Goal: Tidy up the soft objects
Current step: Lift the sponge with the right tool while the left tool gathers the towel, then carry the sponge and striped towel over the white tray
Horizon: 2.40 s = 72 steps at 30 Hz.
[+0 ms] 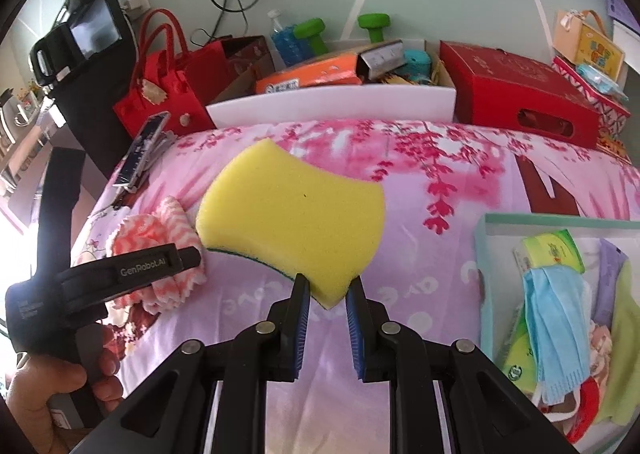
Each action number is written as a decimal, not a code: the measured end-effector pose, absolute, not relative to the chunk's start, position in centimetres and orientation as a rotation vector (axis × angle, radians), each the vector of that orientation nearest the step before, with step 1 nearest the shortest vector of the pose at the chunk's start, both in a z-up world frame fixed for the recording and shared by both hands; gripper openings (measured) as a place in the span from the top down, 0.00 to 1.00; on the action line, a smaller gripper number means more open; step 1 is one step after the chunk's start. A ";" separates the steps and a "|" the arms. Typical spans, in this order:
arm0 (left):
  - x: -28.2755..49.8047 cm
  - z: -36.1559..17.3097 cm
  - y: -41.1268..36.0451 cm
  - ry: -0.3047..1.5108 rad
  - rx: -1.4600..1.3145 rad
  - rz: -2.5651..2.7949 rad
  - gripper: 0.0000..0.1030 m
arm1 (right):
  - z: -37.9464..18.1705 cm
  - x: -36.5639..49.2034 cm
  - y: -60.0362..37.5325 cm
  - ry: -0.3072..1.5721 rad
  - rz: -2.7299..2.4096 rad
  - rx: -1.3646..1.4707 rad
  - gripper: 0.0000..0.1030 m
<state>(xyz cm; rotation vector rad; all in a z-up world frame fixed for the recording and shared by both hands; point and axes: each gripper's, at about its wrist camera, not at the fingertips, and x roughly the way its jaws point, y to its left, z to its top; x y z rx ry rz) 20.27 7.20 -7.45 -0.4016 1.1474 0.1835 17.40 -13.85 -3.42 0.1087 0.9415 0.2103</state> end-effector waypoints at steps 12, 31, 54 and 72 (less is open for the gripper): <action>20.4 -8.3 6.8 1.160 -0.323 0.239 0.71 | -4.6 17.5 -14.5 0.995 0.189 0.126 0.81; 19.7 -7.2 7.6 1.117 -0.416 0.262 0.87 | -5.1 17.6 -14.7 1.016 0.191 0.142 0.81; 18.0 3.9 1.3 0.862 -0.404 -0.023 0.87 | -0.1 15.1 -23.2 0.892 -0.023 0.213 0.81; 15.8 5.7 -15.2 0.833 -0.121 -0.395 0.87 | -1.1 11.1 -37.1 0.898 -0.386 0.364 0.81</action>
